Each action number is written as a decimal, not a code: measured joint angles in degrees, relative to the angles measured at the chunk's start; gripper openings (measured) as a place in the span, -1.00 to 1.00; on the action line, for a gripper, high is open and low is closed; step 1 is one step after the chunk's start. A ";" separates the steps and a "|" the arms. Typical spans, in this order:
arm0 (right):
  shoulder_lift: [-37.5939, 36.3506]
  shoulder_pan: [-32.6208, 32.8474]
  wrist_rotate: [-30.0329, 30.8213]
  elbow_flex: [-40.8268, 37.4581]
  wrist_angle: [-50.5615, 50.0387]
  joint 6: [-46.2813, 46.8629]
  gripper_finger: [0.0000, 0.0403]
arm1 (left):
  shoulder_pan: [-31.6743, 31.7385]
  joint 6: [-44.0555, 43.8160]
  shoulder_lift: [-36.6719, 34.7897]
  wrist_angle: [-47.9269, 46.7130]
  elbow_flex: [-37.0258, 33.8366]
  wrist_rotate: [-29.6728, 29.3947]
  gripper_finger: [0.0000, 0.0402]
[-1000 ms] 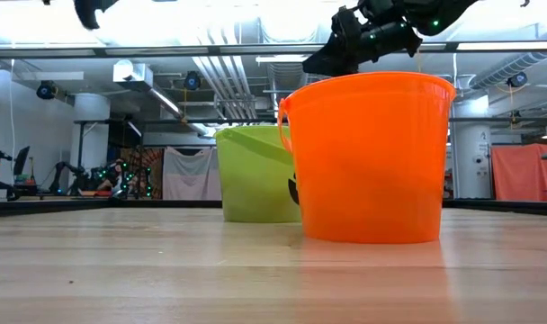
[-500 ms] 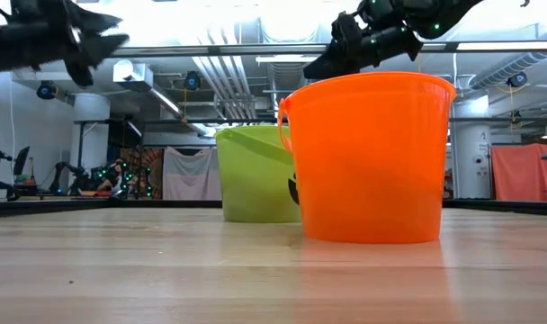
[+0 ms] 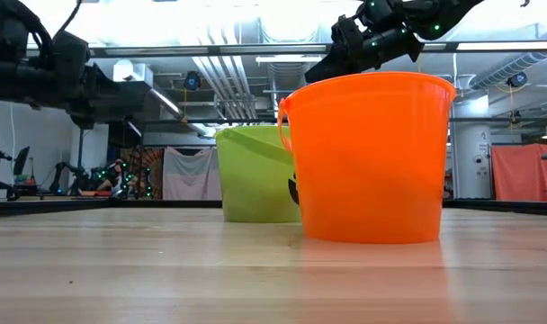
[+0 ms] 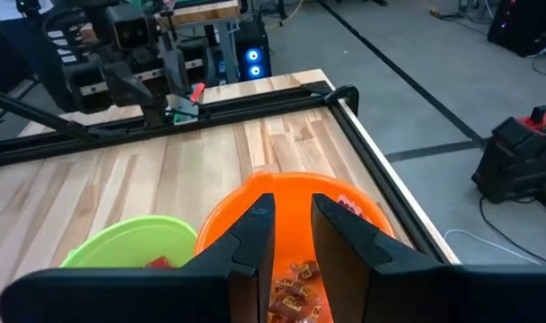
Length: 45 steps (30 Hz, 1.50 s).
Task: Sort candy by brand, put in halloween buckets
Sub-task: Return to Home Position
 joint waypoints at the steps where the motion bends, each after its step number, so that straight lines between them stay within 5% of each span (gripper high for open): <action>1: 0.00 0.00 0.00 0.00 0.00 0.00 -0.66 | 0.01 0.01 0.53 -0.28 0.12 -0.12 -0.21; 10: 0.00 0.00 0.00 0.00 -0.04 0.00 -0.66 | -5.18 1.18 -1.31 -2.05 0.50 -2.48 -0.21; 15: 0.00 0.01 -0.01 0.00 -0.03 0.10 -0.66 | -7.04 20.19 -3.95 2.41 0.06 -1.52 -0.21; 45: -2.40 1.91 0.14 0.02 -0.60 1.95 -0.66 | -8.10 14.44 -2.63 3.48 -0.64 -1.74 -0.21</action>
